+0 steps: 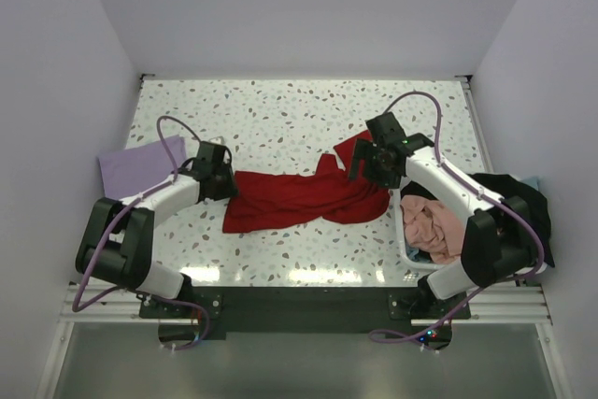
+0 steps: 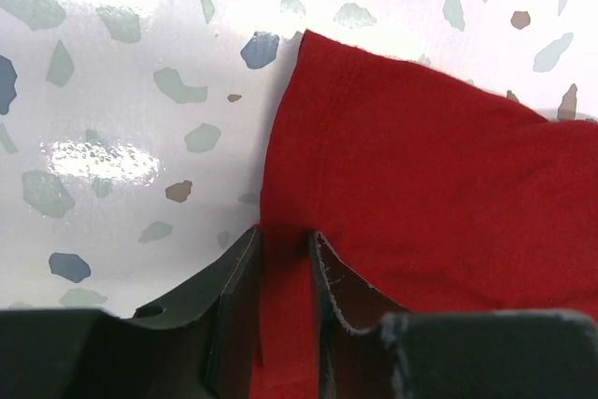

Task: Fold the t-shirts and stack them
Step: Move the tshirt to the center of the board

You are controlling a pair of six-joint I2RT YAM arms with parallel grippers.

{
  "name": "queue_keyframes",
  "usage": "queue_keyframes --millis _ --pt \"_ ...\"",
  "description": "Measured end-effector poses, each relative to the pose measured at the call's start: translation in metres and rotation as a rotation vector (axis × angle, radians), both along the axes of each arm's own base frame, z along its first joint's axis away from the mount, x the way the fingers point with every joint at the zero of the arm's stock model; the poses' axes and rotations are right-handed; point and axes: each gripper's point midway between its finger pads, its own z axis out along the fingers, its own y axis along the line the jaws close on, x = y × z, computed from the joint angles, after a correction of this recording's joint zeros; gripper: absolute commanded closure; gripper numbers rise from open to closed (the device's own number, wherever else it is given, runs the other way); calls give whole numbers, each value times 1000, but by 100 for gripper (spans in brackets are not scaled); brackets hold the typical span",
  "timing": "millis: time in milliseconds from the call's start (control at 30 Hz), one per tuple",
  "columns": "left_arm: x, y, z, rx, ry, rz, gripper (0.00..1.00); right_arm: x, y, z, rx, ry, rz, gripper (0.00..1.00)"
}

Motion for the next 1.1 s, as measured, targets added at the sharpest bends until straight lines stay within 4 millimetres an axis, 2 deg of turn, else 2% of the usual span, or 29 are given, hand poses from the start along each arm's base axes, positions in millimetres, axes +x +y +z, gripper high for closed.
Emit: queue_keyframes --millis 167,333,500,633,800,900,933,1000,1100 --pt "0 -2 0 3 -2 -6 70 0 2 -1 10 8 4 17" --pt "-1 0 0 14 -2 -3 65 -1 2 -1 13 9 5 17" --pt "0 4 1 37 -9 9 66 -1 2 -1 15 10 2 17" --pt "0 5 1 43 -12 6 75 -1 3 -1 16 10 -1 17" --pt "0 3 1 43 -14 0 75 -1 3 -1 17 11 -1 17" --pt "1 3 2 43 -17 -1 87 -1 3 -1 17 11 -2 18" --pt "1 3 2 43 -17 -1 95 -1 3 -1 18 12 -1 18" --pt "1 2 2 44 -18 -2 100 -1 3 -1 19 12 -2 18" --pt "1 3 2 46 -20 -3 100 -1 3 -1 19 12 -3 18"
